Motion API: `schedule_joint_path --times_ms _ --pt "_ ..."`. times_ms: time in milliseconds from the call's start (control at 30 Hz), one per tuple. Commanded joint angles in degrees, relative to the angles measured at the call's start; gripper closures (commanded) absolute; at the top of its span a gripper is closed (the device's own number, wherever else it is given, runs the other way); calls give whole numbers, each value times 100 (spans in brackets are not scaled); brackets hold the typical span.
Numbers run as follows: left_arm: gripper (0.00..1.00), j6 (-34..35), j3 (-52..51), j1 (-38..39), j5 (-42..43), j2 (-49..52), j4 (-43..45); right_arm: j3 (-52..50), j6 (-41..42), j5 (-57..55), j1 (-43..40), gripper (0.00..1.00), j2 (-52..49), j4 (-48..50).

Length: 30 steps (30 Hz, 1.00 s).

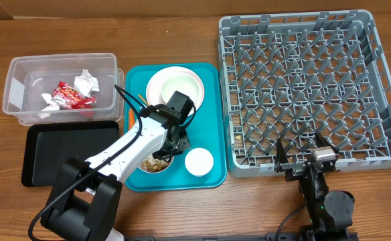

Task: Sort waste into correct bins and load items into the dishwasher
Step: 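Lower the left gripper onto the pink rice bowl rim and grasp it, then carry the rice bowl with the left gripper over the black tray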

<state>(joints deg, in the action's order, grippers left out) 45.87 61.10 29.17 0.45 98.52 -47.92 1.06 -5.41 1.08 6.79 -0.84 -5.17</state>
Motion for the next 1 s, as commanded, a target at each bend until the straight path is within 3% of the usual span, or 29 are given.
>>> schedule_joint_path --times_ms 0,567,967 --pt "92 -107 -50 11 -57 42 22 -61 -22 -13 -15 0 57 35" --pt "96 -236 319 -7 -205 35 -398 -61 -22 -11 -15 0 57 35" --pt "96 -415 1602 -4 -721 -31 -2009 -61 -22 -11 -15 0 57 35"
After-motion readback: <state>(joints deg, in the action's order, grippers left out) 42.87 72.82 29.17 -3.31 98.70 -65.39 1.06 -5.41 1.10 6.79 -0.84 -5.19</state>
